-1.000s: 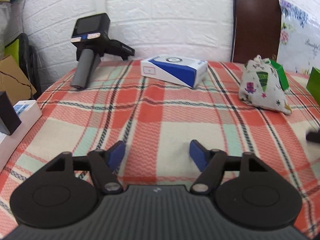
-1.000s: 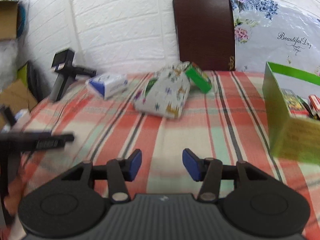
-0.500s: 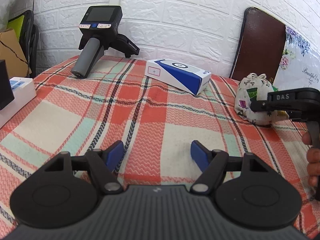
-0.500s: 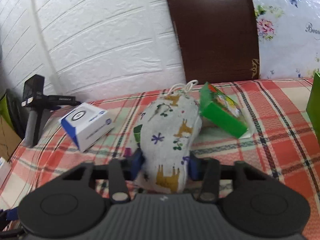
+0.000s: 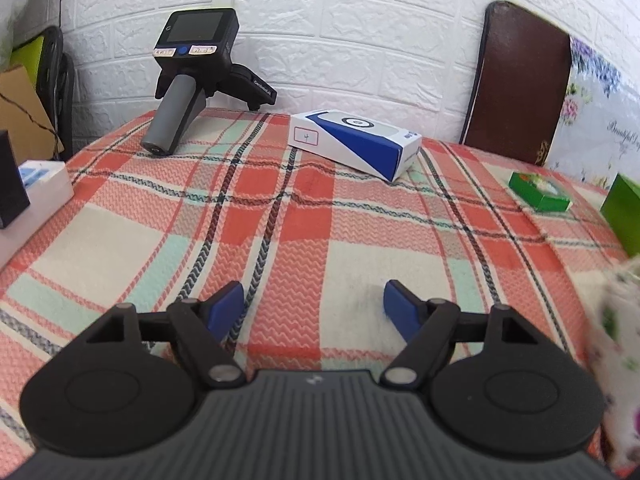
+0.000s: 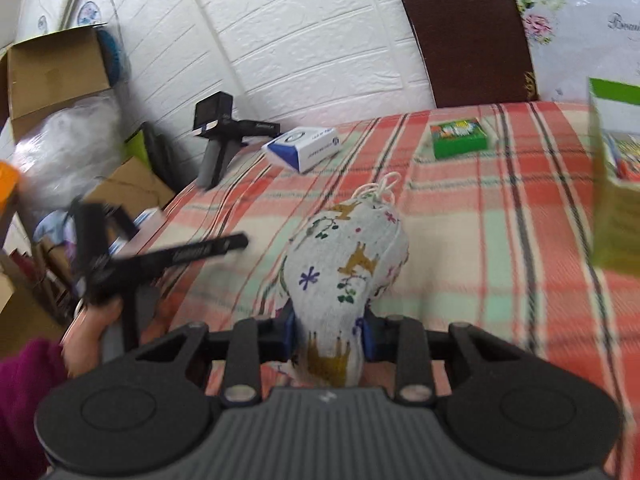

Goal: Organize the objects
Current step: 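Grasp the white printed drawstring pouch with the right gripper, then carry the pouch into the green box and open the right gripper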

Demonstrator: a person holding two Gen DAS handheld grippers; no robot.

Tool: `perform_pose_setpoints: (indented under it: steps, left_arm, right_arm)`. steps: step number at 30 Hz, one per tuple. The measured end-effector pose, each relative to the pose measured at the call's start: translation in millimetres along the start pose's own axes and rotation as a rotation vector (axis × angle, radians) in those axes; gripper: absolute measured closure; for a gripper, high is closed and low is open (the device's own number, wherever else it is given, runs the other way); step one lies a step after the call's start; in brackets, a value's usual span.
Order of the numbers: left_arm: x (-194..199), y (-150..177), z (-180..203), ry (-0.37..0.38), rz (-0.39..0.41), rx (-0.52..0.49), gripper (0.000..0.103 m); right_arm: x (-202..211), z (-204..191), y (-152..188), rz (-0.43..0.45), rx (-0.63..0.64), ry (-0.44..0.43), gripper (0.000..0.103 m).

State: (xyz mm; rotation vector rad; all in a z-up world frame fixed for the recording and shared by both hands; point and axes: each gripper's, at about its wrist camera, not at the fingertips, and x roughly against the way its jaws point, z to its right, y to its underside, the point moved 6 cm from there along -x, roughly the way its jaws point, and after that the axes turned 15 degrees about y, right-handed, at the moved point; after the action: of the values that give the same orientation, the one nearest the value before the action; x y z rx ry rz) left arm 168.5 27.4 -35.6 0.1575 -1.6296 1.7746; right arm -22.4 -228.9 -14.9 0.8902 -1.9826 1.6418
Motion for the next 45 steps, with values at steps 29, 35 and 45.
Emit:
perform_pose_setpoints:
  steps: [29,35,45]
  left_arm:
    - [57.4,-18.0,235.0,0.597,-0.14,-0.166,0.06]
    - [32.2,-67.9,306.7,0.675,-0.059,-0.268,0.06]
    - [-64.2,-56.8,371.8,0.603,-0.151,-0.306,0.056]
  right_arm:
    - [47.8,14.3,8.3,0.348,0.184,0.183,0.066]
    - [72.9,68.3,-44.0,0.503,0.149,0.305,0.066]
    - [17.6,168.3,-68.9,0.379,0.07,0.447,0.061]
